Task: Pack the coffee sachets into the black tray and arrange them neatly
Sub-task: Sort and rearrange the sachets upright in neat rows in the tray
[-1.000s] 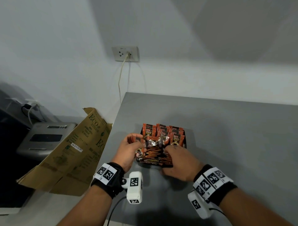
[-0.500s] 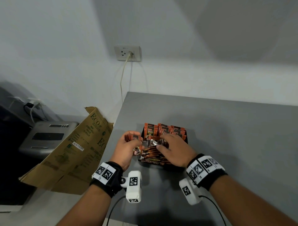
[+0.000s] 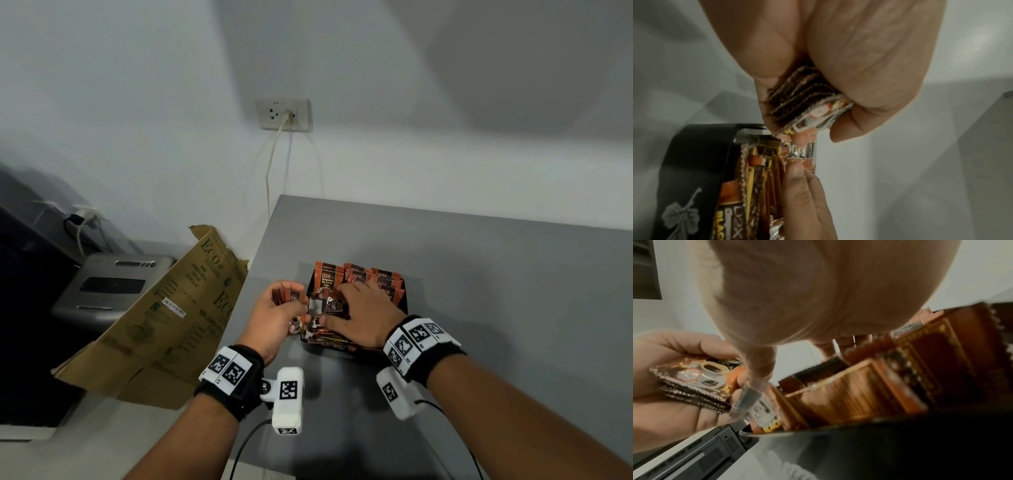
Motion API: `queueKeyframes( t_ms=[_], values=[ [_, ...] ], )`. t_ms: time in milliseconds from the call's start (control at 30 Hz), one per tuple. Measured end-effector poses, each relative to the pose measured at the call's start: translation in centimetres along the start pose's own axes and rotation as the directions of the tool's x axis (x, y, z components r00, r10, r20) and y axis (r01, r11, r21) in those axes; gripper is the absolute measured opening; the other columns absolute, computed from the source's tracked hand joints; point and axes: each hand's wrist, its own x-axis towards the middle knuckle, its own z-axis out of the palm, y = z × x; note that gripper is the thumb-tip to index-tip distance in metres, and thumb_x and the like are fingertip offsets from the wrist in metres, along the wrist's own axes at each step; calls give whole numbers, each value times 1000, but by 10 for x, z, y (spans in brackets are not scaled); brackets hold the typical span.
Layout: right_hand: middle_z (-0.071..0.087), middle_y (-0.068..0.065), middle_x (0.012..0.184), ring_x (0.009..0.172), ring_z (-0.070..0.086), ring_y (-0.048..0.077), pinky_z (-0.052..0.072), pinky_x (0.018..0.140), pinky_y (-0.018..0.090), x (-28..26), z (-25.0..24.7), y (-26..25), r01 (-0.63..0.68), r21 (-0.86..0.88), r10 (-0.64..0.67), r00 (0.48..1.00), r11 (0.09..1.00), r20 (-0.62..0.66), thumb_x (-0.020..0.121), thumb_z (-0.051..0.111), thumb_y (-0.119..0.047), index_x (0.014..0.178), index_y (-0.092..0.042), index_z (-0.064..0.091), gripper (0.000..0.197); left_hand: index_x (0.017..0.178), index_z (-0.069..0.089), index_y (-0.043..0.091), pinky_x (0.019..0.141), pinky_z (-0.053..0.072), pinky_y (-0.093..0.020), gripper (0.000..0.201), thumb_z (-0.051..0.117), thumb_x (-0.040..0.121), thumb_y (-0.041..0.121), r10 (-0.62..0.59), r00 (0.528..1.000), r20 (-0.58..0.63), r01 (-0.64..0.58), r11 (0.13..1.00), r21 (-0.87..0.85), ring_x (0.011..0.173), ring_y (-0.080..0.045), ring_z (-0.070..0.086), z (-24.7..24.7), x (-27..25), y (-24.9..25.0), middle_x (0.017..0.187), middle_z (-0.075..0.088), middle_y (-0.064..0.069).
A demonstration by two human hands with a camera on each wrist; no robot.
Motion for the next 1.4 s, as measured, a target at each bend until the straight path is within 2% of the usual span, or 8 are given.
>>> queueKeyframes(
  t_ms=[267,567,733,933,1067,1167,1300,1400],
  values=[
    [46,3,139,128,37,25,33,111,44,1,6,-1,-8,-28,8,1000,1000,-10,81,38,-81,143,-21,41,87,107,63,8,59,52,-36,35,55,84,-17,-23,1000,3,23,1000,-11,65,-25,64,0,1,-4,85,68,-7],
    [45,2,128,122,38,25,32,112,44,6,7,-5,-43,-70,41,999,997,-32,76,34,-87,125,-22,54,84,105,63,7,58,53,-35,34,54,84,-18,-28,1000,1,28,999,-21,62,-22,64,1,-1,-3,86,67,-9],
    [48,0,122,117,42,23,36,107,44,10,10,-4,-36,-60,33,998,998,-45,74,39,-87,116,-25,53,76,105,62,6,57,54,-36,34,54,84,-19,-20,1000,-1,20,999,-30,62,-24,64,-1,-3,-2,86,65,-11],
    [53,1,125,117,43,24,37,107,47,13,12,-5,-21,-36,21,1000,999,-18,76,39,-84,119,-25,48,74,105,62,7,56,54,-35,34,53,84,-19,-19,1000,3,19,999,-34,62,-23,65,-1,-4,-2,87,65,-10],
    [51,-2,118,111,45,21,39,104,46,12,10,-5,-19,-26,17,999,999,-50,76,44,-82,113,-27,46,66,108,62,4,59,55,-35,34,53,84,-19,-23,1000,4,23,999,-34,63,-23,66,1,-4,-4,87,66,-10],
    [48,-6,114,105,47,16,39,103,46,9,8,-6,18,-15,-19,998,1000,-57,76,48,-80,113,-29,45,63,106,63,6,61,56,-36,34,54,84,-19,-26,1000,-2,26,999,-29,65,-24,65,1,-3,-6,88,66,-11],
    [46,-9,117,104,48,12,37,103,41,-8,6,-8,147,-7,-148,987,989,-60,77,48,-81,125,-31,48,69,105,64,8,64,56,-37,36,55,83,-19,-10,1000,-3,10,1000,-4,69,-24,65,-1,-3,-7,91,66,-12],
    [49,-8,122,110,48,12,36,106,36,-29,13,-9,241,-38,-243,967,970,-75,87,53,-66,131,-28,51,59,105,62,7,60,55,-32,35,55,83,-19,18,1000,-13,-18,1000,18,68,-17,67,1,-3,-5,86,67,-8]
  ],
)
